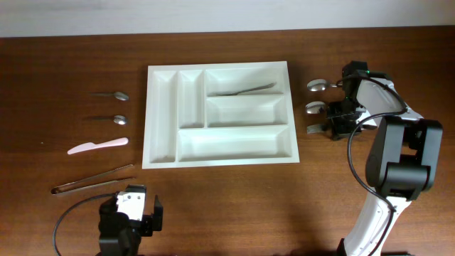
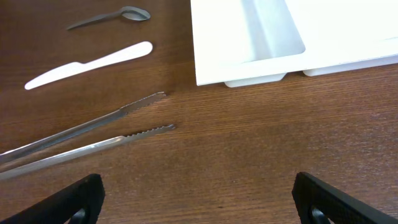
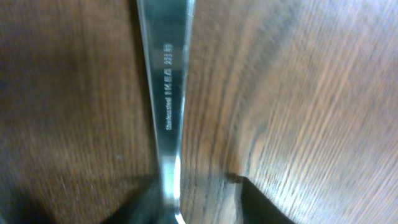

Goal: Pack container
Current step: 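Close the right gripper on the fork handle and lift it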

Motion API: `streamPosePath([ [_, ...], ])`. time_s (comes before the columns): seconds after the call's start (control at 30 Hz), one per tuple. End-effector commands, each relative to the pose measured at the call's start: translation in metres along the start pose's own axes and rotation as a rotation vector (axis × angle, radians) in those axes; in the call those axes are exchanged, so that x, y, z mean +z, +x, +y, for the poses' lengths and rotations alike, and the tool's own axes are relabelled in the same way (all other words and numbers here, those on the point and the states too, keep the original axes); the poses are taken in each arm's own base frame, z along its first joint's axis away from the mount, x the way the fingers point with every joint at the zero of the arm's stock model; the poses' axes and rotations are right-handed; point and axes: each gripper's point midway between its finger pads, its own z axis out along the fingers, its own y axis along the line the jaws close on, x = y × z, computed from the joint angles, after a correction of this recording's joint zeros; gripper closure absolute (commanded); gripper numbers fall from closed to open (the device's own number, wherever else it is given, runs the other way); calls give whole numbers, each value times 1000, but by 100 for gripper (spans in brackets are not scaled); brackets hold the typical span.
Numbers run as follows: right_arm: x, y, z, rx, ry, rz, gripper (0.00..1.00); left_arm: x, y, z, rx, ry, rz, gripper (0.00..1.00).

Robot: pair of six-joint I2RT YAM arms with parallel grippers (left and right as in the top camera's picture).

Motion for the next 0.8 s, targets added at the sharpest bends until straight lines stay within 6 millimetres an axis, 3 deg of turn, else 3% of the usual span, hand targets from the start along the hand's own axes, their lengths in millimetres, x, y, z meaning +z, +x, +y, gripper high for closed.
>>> streamPosePath([
  [0.0, 8, -3, -5, -16, 27, -13, 82, 0, 0, -1, 15, 7, -6, 1],
  [0.17, 8, -3, -5, -39, 28, -13, 96, 0, 0, -1, 15, 7, -6, 1],
  [0.77, 1, -6, -3, -147, 23, -24, 96, 0, 0, -1, 15, 7, -6, 1],
])
